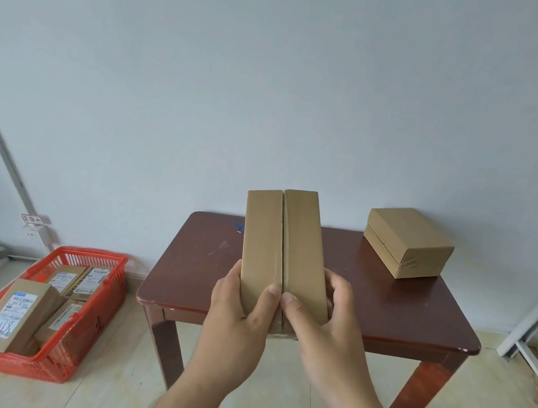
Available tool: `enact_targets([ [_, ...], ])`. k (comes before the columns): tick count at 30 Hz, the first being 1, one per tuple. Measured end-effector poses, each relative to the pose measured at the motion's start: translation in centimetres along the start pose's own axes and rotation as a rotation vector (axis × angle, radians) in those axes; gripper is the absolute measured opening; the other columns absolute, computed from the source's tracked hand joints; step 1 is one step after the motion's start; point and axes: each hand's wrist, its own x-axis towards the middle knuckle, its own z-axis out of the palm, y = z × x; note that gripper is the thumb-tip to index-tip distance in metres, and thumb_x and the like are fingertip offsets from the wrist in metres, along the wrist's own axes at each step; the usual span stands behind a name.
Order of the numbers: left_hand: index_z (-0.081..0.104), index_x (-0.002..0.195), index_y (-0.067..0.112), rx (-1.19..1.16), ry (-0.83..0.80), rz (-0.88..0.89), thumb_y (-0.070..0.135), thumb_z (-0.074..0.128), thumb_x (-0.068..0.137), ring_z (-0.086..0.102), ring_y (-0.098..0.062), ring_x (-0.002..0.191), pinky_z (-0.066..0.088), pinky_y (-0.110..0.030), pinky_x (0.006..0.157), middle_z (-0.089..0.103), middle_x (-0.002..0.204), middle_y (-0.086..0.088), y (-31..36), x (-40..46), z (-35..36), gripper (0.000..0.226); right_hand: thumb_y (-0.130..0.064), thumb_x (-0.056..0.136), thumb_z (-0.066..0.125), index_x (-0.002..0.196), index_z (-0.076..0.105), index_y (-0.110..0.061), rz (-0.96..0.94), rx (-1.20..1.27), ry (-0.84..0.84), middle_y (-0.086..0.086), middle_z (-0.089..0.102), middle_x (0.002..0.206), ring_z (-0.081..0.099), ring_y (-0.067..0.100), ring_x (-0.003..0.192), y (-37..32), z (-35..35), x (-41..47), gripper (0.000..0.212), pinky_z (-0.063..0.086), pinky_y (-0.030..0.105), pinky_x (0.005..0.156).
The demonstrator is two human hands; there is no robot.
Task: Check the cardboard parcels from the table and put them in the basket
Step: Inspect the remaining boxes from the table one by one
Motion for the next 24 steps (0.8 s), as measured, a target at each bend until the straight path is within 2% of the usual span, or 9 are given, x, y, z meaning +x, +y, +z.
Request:
enact_targets([
  [3, 0.062, 0.126, 0.046, 0.015, 0.013, 0.004, 0.047, 0.059, 0.098, 0.054, -0.004, 0.130, 0.053, -0.040, 0.103, 0.063, 0.128, 0.013, -0.19, -0.26, 0.04, 0.028, -0.034, 0.092, 0.080, 0.124, 0.056, -0.038, 0.010, 0.010, 0.036, -0.016, 0.075, 0.111, 0.071, -0.006, 0.096, 0.15, 0.48, 0.18, 0.040, 0.059, 0.026, 0.083],
  [5, 0.062, 0.122, 0.047, 0.037, 0.008, -0.003, 0.041, 0.059, 0.099, 0.049, 0.007, 0.127, 0.053, -0.037, 0.102, 0.061, 0.128, 0.014, -0.10, -0.51, 0.02, 0.024, -0.039, 0.092, 0.079, 0.125, 0.057, -0.037, 0.008, 0.010, 0.049, -0.015, 0.074, 0.113, 0.069, -0.010, 0.094, 0.15, 0.67, 0.15, 0.039, 0.055, 0.017, 0.076],
  [7, 0.062, 0.117, 0.048, 0.053, 0.003, -0.006, 0.044, 0.058, 0.094, 0.048, 0.006, 0.127, 0.053, -0.037, 0.101, 0.061, 0.126, 0.015, 0.21, -0.58, -0.10, 0.023, -0.042, 0.093, 0.078, 0.130, 0.059, -0.039, 0.003, 0.009, 0.041, -0.015, 0.072, 0.119, 0.068, -0.010, 0.098, 0.22, 0.77, 0.24, 0.042, 0.055, 0.013, 0.076],
  [9, 0.059, 0.112, 0.051, 0.054, 0.024, -0.033, 0.048, 0.059, 0.093, 0.052, 0.000, 0.125, 0.053, -0.036, 0.099, 0.059, 0.123, 0.016, 0.46, -0.31, -0.29, 0.020, -0.051, 0.090, 0.076, 0.135, 0.059, -0.045, -0.002, -0.009, 0.016, -0.014, 0.069, 0.128, 0.067, -0.006, 0.109, 0.40, 0.88, 0.29, 0.049, 0.057, 0.021, 0.088],
  [11, 0.057, 0.120, 0.049, 0.076, 0.060, -0.059, 0.050, 0.061, 0.096, 0.052, 0.011, 0.117, 0.051, -0.030, 0.096, 0.056, 0.125, 0.016, 0.45, 0.14, -0.51, 0.024, -0.061, 0.080, 0.072, 0.138, 0.056, -0.050, -0.004, -0.031, -0.004, -0.011, 0.066, 0.134, 0.066, 0.000, 0.117, 0.59, 1.01, 0.14, 0.060, 0.058, 0.031, 0.097],
  [14, 0.057, 0.134, 0.040, 0.131, 0.068, -0.043, 0.052, 0.059, 0.099, 0.039, 0.033, 0.104, 0.041, -0.015, 0.085, 0.053, 0.126, 0.015, 0.57, 0.34, -0.49, 0.037, -0.055, 0.082, 0.074, 0.137, 0.056, -0.051, 0.002, -0.044, 0.014, -0.013, 0.064, 0.135, 0.065, -0.002, 0.116, 0.47, 0.99, 0.04, 0.058, 0.058, 0.030, 0.094],
  [16, 0.055, 0.136, 0.041, 0.130, 0.062, -0.043, 0.052, 0.059, 0.100, 0.036, 0.037, 0.100, 0.038, -0.012, 0.082, 0.051, 0.126, 0.016, 0.52, 0.10, -0.15, 0.038, -0.048, 0.087, 0.076, 0.133, 0.057, -0.048, 0.013, -0.048, 0.045, -0.012, 0.064, 0.133, 0.065, -0.004, 0.111, 0.30, 0.90, 0.15, 0.049, 0.057, 0.028, 0.091],
  [21, 0.052, 0.140, 0.043, 0.126, 0.079, -0.067, 0.049, 0.063, 0.098, 0.045, 0.021, 0.112, 0.039, -0.012, 0.083, 0.049, 0.126, 0.017, 0.05, -0.47, 0.29, 0.044, -0.053, 0.087, 0.077, 0.119, 0.058, -0.043, 0.051, -0.042, 0.104, -0.011, 0.065, 0.127, 0.065, 0.000, 0.107, 0.36, 1.00, 0.40, 0.039, 0.058, 0.032, 0.088],
  [24, 0.051, 0.140, 0.042, 0.115, 0.110, -0.077, 0.049, 0.068, 0.094, 0.051, -0.002, 0.124, 0.049, -0.027, 0.097, 0.045, 0.123, 0.025, -0.10, -0.43, 0.09, 0.049, -0.050, 0.089, 0.078, 0.116, 0.059, -0.042, 0.055, -0.012, 0.104, -0.012, 0.067, 0.124, 0.066, -0.002, 0.104, 0.37, 1.04, 0.39, 0.033, 0.057, 0.029, 0.085],
])
